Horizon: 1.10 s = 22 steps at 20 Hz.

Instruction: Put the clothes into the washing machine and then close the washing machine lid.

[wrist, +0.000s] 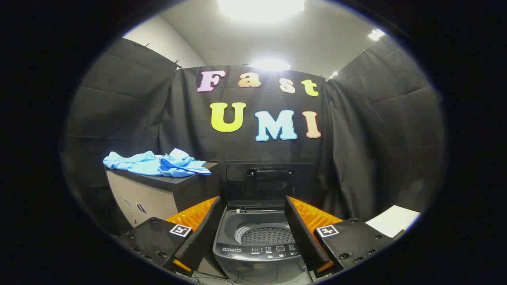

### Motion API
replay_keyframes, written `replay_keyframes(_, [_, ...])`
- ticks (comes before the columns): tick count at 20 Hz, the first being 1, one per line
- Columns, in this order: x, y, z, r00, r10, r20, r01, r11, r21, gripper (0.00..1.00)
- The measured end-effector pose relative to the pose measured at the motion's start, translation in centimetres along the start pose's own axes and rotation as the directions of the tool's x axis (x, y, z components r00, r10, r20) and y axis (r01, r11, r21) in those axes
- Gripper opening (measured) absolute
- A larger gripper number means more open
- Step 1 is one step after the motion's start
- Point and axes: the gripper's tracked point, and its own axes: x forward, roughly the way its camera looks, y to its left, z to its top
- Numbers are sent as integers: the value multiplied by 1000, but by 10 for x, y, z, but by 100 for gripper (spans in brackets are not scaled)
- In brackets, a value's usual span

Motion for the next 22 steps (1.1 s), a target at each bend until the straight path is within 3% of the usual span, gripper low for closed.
replay_keyframes(22, [7,7,18,1000,22,6,-22,1000,-19,98])
